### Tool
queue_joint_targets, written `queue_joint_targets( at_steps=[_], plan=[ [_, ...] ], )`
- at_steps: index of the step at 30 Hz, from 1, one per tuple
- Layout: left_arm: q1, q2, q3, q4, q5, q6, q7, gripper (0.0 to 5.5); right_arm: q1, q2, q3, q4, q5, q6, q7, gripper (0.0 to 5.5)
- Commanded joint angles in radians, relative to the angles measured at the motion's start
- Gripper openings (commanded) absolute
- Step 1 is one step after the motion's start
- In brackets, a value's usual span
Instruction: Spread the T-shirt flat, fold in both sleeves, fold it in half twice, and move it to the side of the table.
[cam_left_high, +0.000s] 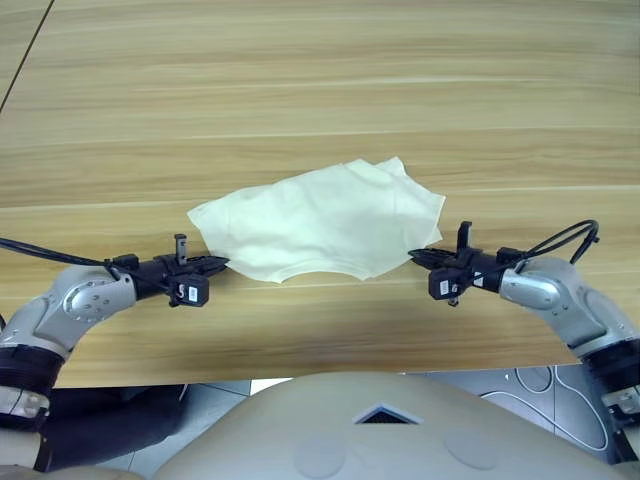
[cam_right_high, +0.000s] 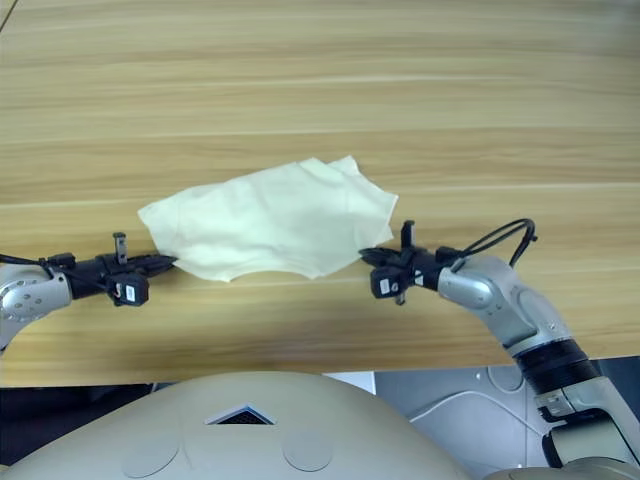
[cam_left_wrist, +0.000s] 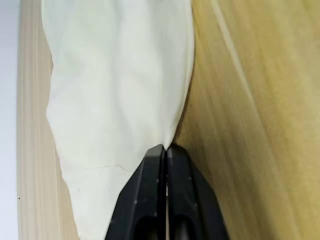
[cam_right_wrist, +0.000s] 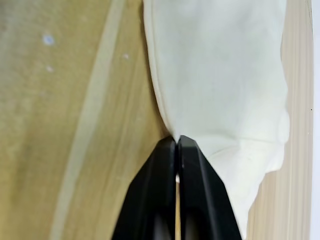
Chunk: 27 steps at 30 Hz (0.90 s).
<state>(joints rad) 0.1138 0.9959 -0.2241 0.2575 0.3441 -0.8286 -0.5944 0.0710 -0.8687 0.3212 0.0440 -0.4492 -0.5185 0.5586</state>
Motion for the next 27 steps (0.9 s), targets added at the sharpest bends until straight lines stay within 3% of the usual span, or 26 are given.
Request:
queue_joint_targets(
  at_steps=[1, 4, 7, 11, 13, 16, 18, 21, 24, 27],
  plan=[
    [-0.109, -0.046, 0.092, -0.043, -0.097, -0.029, 0.075, 0.00, -0.107, 0.046, -0.153, 0.013, 0.183, -0.019, -0.065, 0.03],
    [-0.140, -0.015, 0.220, -0.163, -0.304, -0.041, 0.094, 0.00, -0.064, -0.016, -0.322, -0.119, 0.444, -0.091, -0.025, 0.03],
    [-0.013, 0.078, 0.356, -0.331, -0.570, -0.092, 0.032, 0.00, 0.232, -0.126, -0.527, -0.357, 0.742, -0.342, 0.105, 0.03],
    [0.281, 0.146, 0.536, -0.534, -0.916, -0.240, -0.117, 0.00, 0.598, -0.169, -0.748, -0.543, 1.118, -0.728, 0.233, 0.03],
    [0.446, 0.144, 0.628, -0.639, -1.080, -0.346, -0.209, 0.00, 0.803, -0.244, -0.792, -0.566, 1.215, -0.996, 0.199, 0.03],
    [0.640, 0.148, 0.675, -0.705, -1.153, -0.487, -0.320, 0.00, 0.908, -0.314, -0.770, -0.553, 1.253, -1.090, 0.222, 0.03],
    [0.550, 0.121, 0.639, -0.579, -0.979, -0.374, -0.331, 0.00, 0.730, -0.305, -0.681, -0.428, 1.097, -0.844, 0.232, 0.03],
    [0.158, 0.030, 0.450, -0.315, -0.437, -0.094, -0.277, 0.00, 0.200, -0.197, -0.419, -0.130, 0.677, -0.369, 0.211, 0.03],
    [-0.140, -0.010, 0.257, -0.142, -0.105, 0.004, -0.324, 0.00, -0.203, -0.124, -0.219, 0.167, 0.360, -0.201, 0.339, 0.03],
    [-0.490, -0.036, 0.107, 0.088, -0.006, 0.031, -0.456, 0.00, -0.644, -0.072, -0.071, 0.520, 0.073, -0.110, 0.351, 0.03]
  ],
)
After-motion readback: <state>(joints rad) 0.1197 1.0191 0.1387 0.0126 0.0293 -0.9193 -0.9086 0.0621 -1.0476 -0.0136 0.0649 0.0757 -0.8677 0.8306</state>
